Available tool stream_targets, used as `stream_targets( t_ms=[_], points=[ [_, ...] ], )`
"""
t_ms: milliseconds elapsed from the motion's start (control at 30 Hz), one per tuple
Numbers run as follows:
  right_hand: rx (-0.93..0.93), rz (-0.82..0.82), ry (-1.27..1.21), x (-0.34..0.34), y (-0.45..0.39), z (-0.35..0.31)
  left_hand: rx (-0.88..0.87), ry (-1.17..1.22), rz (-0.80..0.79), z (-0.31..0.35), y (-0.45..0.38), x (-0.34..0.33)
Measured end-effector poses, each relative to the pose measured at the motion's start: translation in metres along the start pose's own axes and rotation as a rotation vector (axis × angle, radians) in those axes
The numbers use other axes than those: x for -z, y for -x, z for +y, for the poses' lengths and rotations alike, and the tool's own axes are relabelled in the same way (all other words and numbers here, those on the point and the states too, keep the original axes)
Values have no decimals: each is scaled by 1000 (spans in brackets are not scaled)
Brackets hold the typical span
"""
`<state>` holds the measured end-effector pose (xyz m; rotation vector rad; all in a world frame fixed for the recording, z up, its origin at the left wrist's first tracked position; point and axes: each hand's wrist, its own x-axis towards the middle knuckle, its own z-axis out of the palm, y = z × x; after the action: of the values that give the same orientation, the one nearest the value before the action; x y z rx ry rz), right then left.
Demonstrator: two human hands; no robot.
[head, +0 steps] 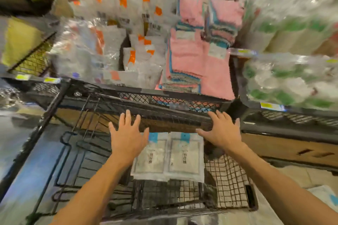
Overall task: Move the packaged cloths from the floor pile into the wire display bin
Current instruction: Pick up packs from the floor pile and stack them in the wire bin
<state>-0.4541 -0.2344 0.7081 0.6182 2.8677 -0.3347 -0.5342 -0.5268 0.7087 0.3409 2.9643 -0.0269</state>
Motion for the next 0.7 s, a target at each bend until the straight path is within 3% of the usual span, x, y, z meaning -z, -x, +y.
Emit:
stream_targets(
  t_ms=[300,567,700],
  points=[
    [-128,165,-84,98,102,25,-140,34,129,23,39,105],
    [-362,293,-200,125,219,74,-471,85,150,81,71,134],
    [-519,305,-196,121,293,118,-641,137,78,138,104,132]
  ],
)
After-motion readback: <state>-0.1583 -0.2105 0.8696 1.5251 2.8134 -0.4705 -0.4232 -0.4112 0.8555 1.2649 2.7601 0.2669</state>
